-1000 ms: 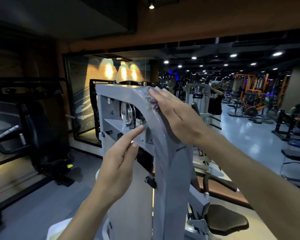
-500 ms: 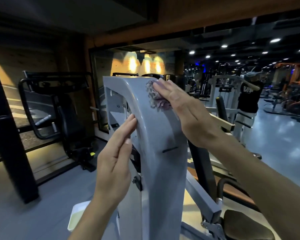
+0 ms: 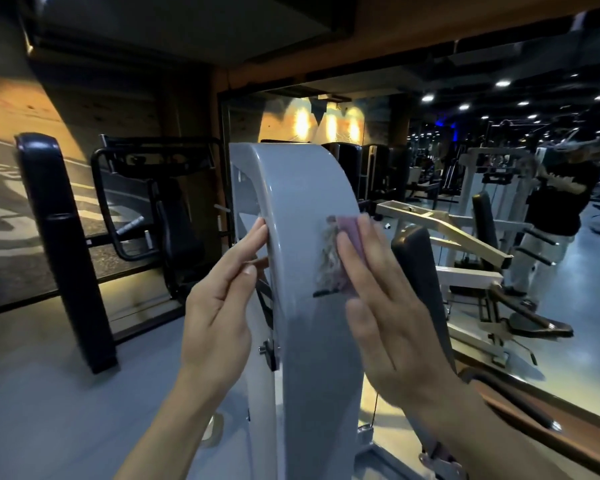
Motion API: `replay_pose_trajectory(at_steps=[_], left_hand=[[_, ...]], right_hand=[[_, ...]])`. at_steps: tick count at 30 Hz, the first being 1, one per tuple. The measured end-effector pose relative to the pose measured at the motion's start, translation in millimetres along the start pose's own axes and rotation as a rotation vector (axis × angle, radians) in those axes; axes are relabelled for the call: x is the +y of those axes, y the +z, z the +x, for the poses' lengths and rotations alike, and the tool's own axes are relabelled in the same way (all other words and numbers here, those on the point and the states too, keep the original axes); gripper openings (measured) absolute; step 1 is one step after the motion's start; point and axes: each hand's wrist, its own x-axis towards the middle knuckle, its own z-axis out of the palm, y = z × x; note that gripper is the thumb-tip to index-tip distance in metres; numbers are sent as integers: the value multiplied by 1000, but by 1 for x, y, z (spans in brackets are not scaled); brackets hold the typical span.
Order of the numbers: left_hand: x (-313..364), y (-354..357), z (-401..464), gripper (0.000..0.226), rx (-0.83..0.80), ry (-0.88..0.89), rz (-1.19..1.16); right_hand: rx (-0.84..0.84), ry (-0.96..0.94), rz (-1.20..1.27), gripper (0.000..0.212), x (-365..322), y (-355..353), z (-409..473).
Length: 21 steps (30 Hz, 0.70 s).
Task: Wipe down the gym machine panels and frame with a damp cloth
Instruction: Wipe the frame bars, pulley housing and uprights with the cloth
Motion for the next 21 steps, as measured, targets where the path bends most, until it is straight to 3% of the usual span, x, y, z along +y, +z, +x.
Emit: replay_pose_trajectory(at_steps=[5, 10, 15, 21], left_hand=[[3, 4, -3, 46, 32, -4, 28], [1, 4, -3, 46, 36, 0, 39], [6, 3, -3, 46, 29, -6, 61], [12, 5, -5, 47, 7, -27, 73]], right_hand=[[44, 20, -2, 57, 0, -2, 51], [67, -46, -64, 60, -5, 24, -35], [-3, -94, -297, 63, 9, 65, -107], [132, -120, -158, 58, -1, 25, 0]])
